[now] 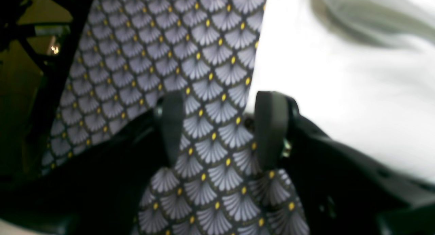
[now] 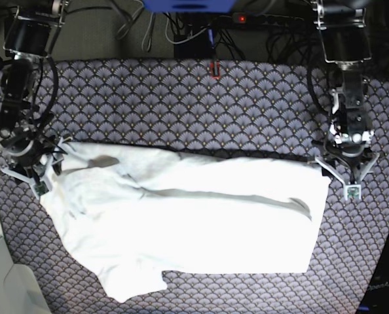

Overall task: Fold the T-shirt properly
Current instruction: 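Regrasp the folded edge with both grippers and pull it back, then lay the pulled edge down and open both grippers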

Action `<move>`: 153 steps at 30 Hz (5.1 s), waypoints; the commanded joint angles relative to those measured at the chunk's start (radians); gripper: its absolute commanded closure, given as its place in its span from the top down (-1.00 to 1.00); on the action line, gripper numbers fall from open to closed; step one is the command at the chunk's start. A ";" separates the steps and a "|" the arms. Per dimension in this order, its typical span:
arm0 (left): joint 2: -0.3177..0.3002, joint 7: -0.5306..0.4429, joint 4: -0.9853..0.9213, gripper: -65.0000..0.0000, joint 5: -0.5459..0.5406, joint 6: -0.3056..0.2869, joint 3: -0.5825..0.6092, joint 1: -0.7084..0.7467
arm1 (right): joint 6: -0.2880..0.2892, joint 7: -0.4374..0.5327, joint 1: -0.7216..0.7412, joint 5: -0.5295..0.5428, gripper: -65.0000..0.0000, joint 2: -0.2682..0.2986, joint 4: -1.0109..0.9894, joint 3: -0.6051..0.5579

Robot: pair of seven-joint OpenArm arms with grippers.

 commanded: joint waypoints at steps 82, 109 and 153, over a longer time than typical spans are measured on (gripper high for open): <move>0.021 -0.194 -0.148 -0.92 -0.151 0.006 -0.002 -0.035 | -0.004 0.045 -0.111 0.011 -1.00 0.072 -0.085 0.007; -0.034 0.045 0.400 -0.92 -0.160 0.004 -0.154 0.482 | -0.004 0.047 -0.489 0.013 -1.00 0.064 0.236 0.079; -0.026 0.047 0.518 0.39 -0.162 0.004 -0.212 0.565 | -0.004 0.003 -0.558 0.013 -0.10 -0.034 0.420 0.124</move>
